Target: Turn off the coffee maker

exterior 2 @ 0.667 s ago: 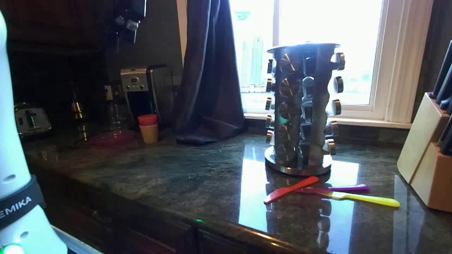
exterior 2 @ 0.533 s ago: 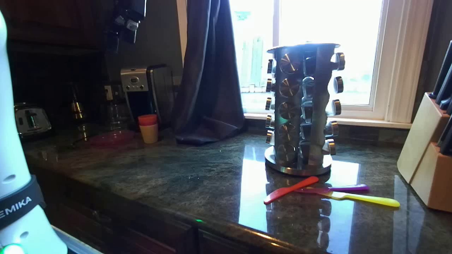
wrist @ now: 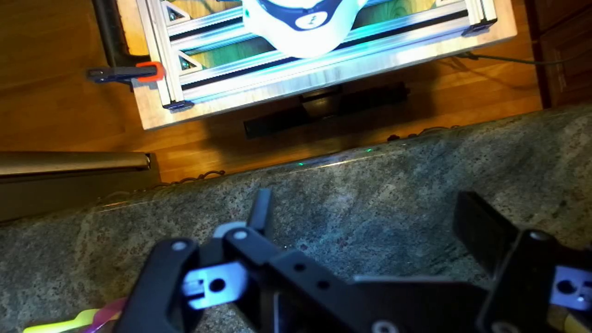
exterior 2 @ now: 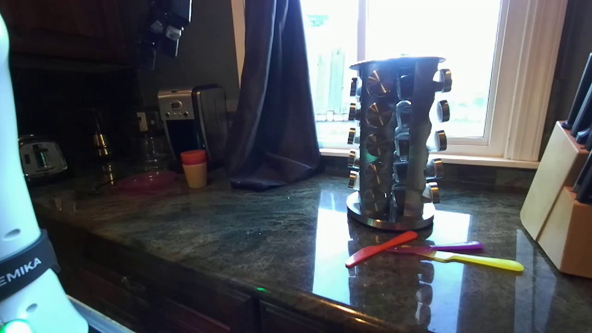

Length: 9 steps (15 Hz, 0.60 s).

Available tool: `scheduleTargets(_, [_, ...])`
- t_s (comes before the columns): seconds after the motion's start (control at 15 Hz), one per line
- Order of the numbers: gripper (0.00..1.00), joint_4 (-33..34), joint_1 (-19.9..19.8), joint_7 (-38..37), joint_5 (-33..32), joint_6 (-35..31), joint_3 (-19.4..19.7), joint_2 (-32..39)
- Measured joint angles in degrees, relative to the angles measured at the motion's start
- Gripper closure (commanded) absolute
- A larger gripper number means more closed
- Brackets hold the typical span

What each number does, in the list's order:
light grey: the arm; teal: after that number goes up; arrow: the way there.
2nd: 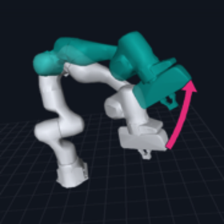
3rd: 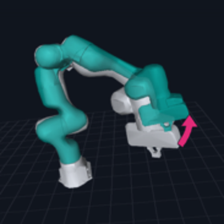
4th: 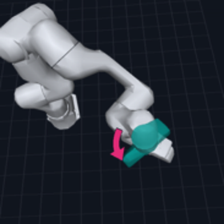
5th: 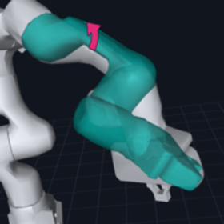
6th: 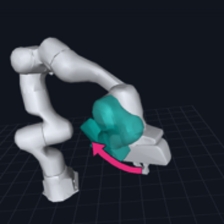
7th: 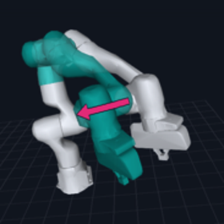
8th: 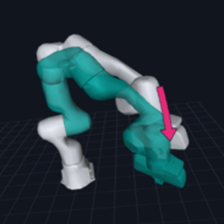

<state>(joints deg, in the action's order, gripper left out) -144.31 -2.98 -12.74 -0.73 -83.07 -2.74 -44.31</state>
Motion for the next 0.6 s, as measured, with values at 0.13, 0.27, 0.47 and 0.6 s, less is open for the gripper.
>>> scheduleTargets(0.13, [0.00,0.0,0.0,0.0,0.0,0.0,0.0,0.0])
scheduleTargets(0.27, [0.00,0.2,0.4,0.0,0.2,-0.5,-0.7,0.2])
scheduleTargets(0.47, [0.00,0.6,2.6,-2.4,2.2,-3.6,-5.9,1.5])
scheduleTargets(0.6, [0.00,0.9,4.9,-4.8,4.5,-5.8,-10.3,3.5])
